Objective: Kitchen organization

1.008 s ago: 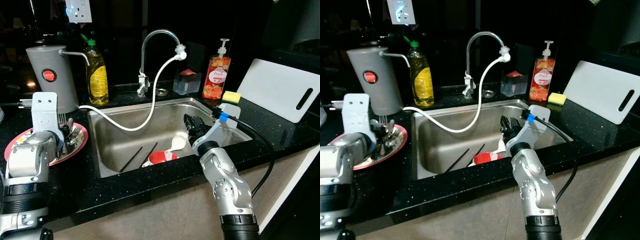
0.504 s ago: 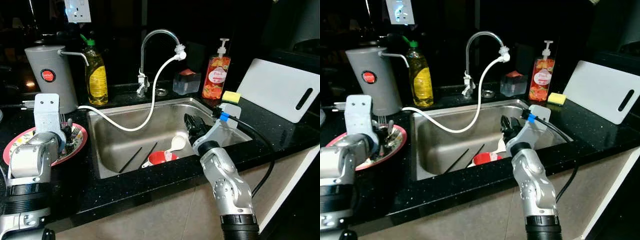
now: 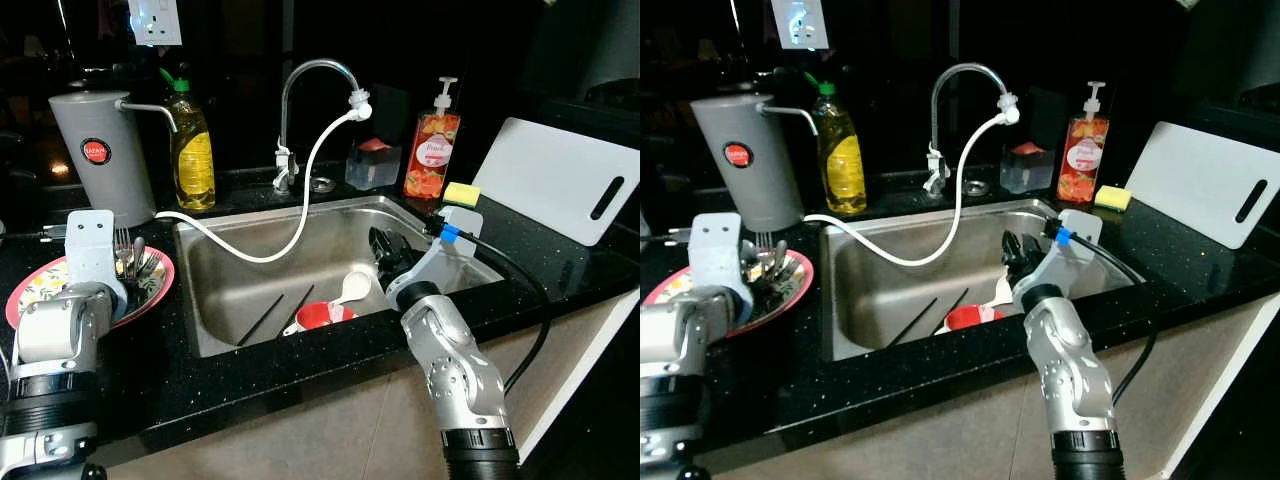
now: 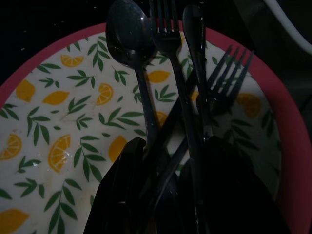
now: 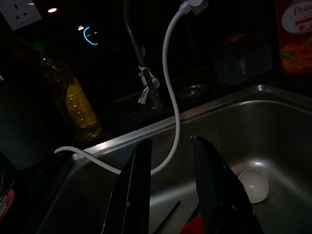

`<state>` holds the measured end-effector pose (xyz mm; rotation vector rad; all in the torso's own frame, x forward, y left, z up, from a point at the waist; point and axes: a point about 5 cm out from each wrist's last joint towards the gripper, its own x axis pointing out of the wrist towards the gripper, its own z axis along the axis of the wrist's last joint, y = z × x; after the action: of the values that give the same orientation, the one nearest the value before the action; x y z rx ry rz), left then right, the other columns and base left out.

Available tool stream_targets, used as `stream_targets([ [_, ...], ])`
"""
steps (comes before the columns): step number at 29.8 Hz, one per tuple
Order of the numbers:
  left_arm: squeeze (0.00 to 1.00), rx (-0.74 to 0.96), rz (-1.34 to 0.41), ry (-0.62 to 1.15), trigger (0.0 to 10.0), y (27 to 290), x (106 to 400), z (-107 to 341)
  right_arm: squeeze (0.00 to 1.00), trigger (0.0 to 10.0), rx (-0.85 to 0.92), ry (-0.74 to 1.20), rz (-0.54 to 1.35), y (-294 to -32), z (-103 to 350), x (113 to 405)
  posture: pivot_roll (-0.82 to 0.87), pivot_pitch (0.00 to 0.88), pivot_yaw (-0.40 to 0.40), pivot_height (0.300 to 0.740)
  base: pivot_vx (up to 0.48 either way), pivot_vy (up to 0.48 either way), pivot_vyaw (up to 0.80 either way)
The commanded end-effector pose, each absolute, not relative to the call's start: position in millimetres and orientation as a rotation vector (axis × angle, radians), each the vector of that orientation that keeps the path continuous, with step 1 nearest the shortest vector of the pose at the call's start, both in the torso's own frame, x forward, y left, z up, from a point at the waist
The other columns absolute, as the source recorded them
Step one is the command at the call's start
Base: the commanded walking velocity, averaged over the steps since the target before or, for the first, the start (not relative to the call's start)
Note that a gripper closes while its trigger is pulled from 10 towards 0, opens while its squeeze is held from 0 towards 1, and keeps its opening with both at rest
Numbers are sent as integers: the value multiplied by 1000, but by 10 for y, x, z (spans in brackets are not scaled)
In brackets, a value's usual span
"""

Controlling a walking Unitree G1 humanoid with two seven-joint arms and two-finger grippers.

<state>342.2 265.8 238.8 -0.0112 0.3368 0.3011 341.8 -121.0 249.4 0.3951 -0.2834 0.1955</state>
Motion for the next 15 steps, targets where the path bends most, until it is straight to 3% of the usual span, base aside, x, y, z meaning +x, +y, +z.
stream_targets([
  [1,0,-4,312,376,10000,2714,3429,2322,0,10000,395,-292,194,-1219,2517,3436,-24,7,-11,740,0,0,0],
  [11,0,-8,323,353,10000,2806,3475,2407,0,10000,395,-294,185,-1244,2520,3422,-31,13,-6,740,0,0,0],
  [13,0,-9,323,366,9176,2825,3455,2368,0,10000,395,-292,183,-1247,2511,3419,-30,15,-6,740,0,0,0],
  [15,0,-9,323,370,9176,2832,3451,2352,0,10000,396,-292,183,-1247,2507,3417,-30,15,-6,740,0,0,0],
])
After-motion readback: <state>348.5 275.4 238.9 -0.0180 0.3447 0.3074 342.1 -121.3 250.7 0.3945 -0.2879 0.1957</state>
